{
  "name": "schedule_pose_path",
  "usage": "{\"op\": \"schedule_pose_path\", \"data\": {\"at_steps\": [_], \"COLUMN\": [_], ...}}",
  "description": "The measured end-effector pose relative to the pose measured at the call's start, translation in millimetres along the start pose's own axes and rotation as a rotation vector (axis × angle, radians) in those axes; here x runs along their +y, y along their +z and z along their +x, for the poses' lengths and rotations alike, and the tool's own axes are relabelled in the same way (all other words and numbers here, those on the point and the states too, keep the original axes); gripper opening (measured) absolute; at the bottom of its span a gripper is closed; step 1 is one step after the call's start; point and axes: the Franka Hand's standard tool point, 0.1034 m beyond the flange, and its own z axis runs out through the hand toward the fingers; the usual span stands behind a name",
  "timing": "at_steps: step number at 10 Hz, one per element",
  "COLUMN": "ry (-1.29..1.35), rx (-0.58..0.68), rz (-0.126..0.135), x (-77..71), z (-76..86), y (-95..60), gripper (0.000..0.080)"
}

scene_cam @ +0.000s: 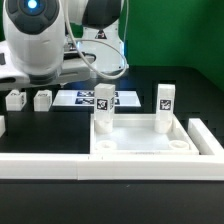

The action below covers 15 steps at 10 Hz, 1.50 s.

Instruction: Assemble square table

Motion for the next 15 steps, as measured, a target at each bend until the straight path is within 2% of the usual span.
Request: {"op": "schedule_pose_path", "data": {"at_steps": [1, 2, 3, 7, 10, 15], "ry": [0.001, 0.011, 0.000, -0.027, -0.026, -0.037], "rx": [-0.031, -0.084, -0.072, -0.069, -0.060, -0.089], "rz": [0.018, 0.061, 0.055, 0.048, 0.050, 0.051], "x": [-4.5, -8.1, -6.4, -9.6, -5.0, -12.6], "z": [-0.8, -1.6, 4.7, 7.2, 10.1, 16.7], "y": [3.9, 0.3, -1.7, -0.4, 12.6, 31.9], "gripper": [0.0649, 0.0649, 0.0649, 0.0649, 0.0649, 0.0649]}}
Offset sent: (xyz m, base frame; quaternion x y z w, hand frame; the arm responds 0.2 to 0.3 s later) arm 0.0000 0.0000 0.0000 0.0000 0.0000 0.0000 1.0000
